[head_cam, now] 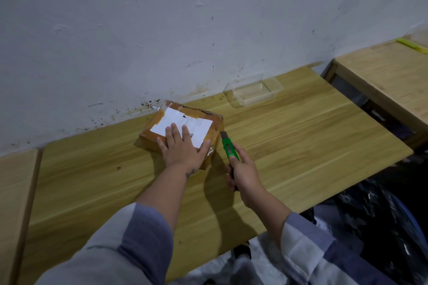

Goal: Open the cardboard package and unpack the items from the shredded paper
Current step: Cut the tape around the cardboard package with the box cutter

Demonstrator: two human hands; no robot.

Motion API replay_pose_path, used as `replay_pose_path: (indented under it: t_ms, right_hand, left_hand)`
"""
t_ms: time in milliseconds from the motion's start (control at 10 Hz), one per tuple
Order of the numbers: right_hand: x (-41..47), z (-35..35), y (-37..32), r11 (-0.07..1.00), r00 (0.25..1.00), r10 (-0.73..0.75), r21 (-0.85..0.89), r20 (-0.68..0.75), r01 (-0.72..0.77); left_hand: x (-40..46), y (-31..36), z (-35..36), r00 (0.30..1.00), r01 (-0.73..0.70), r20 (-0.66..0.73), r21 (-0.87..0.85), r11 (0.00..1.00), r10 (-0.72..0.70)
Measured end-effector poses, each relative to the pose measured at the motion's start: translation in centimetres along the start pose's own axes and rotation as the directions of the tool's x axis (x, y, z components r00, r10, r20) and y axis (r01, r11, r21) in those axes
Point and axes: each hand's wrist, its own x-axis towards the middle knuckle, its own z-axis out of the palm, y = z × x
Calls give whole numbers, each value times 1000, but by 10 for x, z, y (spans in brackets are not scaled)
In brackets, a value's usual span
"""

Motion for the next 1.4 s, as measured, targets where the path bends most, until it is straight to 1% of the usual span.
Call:
replay_pose_path:
  t_ms: [200,400,500,600,700,900,1000,1100,1400]
  right_hand:
    - [-1,-1,0,999,1000,-22,-29,12,22]
    - [-3,2,0,984,997,-70,-161,13,71]
    - [-4,1,0,981,995,-99,-172,-31,92]
    - [-2,-1,0,981,994,-99,-171,-40,91]
    - [0,-1,3,977,996,-91,-193,-15,86]
    - [2,-1,6,978,994,-107,-185,-19,101]
    - [5,1,9,970,992,-125,-212,-33,115]
    - [6,1,8,970,993,-113,-217,-27,105]
    - [3,1,0,989,999,-47,-136,17,49]
  left_hand:
    - [0,0,1,1000,-4,-13,4,1000,4]
    - [1,0,2,1000,-2,-23,-2,1000,2]
    - [0,0,1,1000,-6,-25,0,1000,6]
    - [1,0,1,1000,-4,-26,3,1000,4]
    - [0,0,2,1000,-3,-25,5,1000,3]
    - [0,-1,2,1000,-6,-29,9,1000,6]
    - [0,0,1,1000,-6,-28,13,1000,6]
    - [0,0,1,1000,-5,-26,11,1000,5]
    - [2,1,1,1000,10,-12,11,1000,-9]
